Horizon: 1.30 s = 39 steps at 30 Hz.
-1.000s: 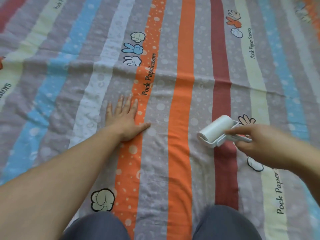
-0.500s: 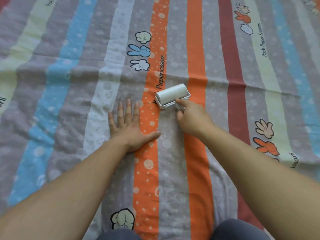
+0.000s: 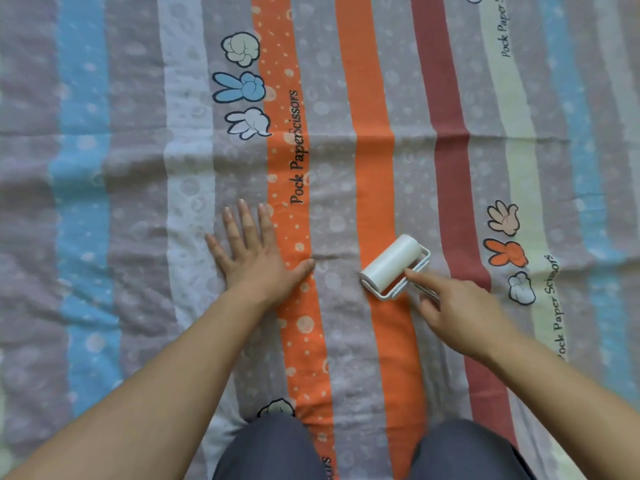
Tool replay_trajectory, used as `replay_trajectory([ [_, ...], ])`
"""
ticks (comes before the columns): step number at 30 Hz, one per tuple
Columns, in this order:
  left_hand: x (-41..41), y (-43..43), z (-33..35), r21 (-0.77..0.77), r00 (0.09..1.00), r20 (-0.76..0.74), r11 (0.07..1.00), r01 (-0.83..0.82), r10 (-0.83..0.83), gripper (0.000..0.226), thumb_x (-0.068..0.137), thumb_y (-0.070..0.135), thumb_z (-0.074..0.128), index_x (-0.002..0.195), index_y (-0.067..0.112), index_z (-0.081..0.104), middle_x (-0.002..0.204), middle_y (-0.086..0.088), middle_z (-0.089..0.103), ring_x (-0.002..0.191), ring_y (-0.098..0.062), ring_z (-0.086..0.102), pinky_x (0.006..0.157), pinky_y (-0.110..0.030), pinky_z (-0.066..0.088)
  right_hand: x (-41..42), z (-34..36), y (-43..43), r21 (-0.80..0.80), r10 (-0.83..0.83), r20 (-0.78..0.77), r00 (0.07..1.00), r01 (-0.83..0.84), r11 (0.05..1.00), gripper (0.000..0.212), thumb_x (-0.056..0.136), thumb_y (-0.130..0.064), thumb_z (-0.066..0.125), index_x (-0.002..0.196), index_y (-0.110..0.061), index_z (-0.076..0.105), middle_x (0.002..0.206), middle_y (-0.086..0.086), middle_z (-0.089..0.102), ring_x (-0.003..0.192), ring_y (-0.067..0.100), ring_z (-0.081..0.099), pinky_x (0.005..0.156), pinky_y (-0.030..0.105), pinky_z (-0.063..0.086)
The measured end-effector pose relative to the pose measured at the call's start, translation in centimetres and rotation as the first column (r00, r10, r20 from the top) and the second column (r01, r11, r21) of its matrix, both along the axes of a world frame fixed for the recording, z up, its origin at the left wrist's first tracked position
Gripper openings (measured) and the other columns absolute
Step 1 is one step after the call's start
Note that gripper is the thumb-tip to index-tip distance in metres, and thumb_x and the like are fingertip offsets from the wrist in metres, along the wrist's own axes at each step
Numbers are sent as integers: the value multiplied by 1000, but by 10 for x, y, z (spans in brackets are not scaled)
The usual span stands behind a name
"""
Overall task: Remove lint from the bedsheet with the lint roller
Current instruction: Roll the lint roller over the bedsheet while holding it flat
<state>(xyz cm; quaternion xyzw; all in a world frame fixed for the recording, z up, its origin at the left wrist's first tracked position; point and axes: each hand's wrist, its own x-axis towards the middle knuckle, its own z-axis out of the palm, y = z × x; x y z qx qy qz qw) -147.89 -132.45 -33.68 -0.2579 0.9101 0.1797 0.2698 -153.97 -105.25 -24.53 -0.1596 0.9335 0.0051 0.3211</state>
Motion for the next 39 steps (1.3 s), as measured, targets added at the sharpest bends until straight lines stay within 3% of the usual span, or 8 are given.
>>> replay_trajectory([
  [6, 1, -12, 12, 29, 997, 68, 999, 32, -34, 126, 76, 91, 40, 153, 23, -32, 157, -6, -44, 143, -30, -43, 116, -66, -15, -7, 39, 24, 165, -15, 187, 982, -16, 986, 51, 91, -34, 44, 137, -54, 41, 122, -15, 64, 105, 11, 60, 77, 31, 52],
  [9, -4, -18, 13, 43, 993, 100, 998, 52, -56, 132, 70, 96, 40, 151, 25, -36, 154, -4, -48, 141, -28, -46, 115, -66, -18, -22, 65, 15, 187, -18, 211, 977, -23, 982, 50, 91, -33, 43, 134, -59, 41, 110, -21, 64, 83, 1, 55, 66, 24, 48],
  [11, -7, -24, 13, 31, 994, 98, 998, 52, -54, 141, 62, 99, 46, 150, 27, -36, 154, -3, -49, 140, -27, -47, 115, -66, -18, -31, 75, -4, 104, -25, 174, 984, 7, 995, 49, 91, -33, 44, 132, -61, 42, 100, -19, 66, 75, 3, 54, 66, 27, 50],
  [15, -20, -38, 13, 19, 993, 105, 998, 60, -62, 166, 39, 99, 63, 147, 27, -41, 150, -4, -53, 137, -28, -51, 114, -62, -23, -49, 50, -71, -204, -26, 41, 999, 34, 978, 48, 93, -32, 47, 135, -54, 44, 118, -4, 68, 104, 24, 62, 80, 38, 51],
  [20, -13, -58, 8, 41, 996, 27, 996, 80, -81, 166, 37, 96, 66, 152, 28, -33, 158, 0, -43, 143, -21, -44, 118, -54, -23, -63, -9, -167, -393, -18, 2, 1000, 18, 920, 47, 96, -27, 45, 141, -41, 43, 124, 9, 64, 112, 33, 57, 84, 39, 48],
  [25, 9, -64, 8, -14, 998, 39, 999, -44, 44, 167, 35, 103, 57, 151, 26, -36, 157, 0, -45, 141, -17, -46, 117, -51, -26, -44, -43, -190, -322, 1, 31, 1000, 9, 947, 55, 94, -24, 43, 146, -41, 33, 120, 14, 62, 106, 37, 59, 82, 41, 47],
  [30, 4, -58, 8, -16, 995, 93, 999, -33, 34, 165, 39, 102, 56, 145, 25, -45, 151, -3, -52, 137, -20, -51, 117, -57, -22, -28, -37, -144, -230, 49, 45, 998, -37, 972, 53, 95, -29, 42, 146, -41, 32, 117, 13, 64, 105, 35, 61, 81, 39, 48],
  [39, 0, -59, 11, 12, 989, 142, 999, -47, 45, 167, 36, 103, 56, 140, 27, -50, 149, -4, -55, 134, -20, -54, 116, -56, -26, 13, -21, -67, -123, 66, 93, 994, -54, 991, 59, 95, -33, 40, 148, -49, 19, 110, 4, 60, 100, 28, 61, 78, 38, 46],
])
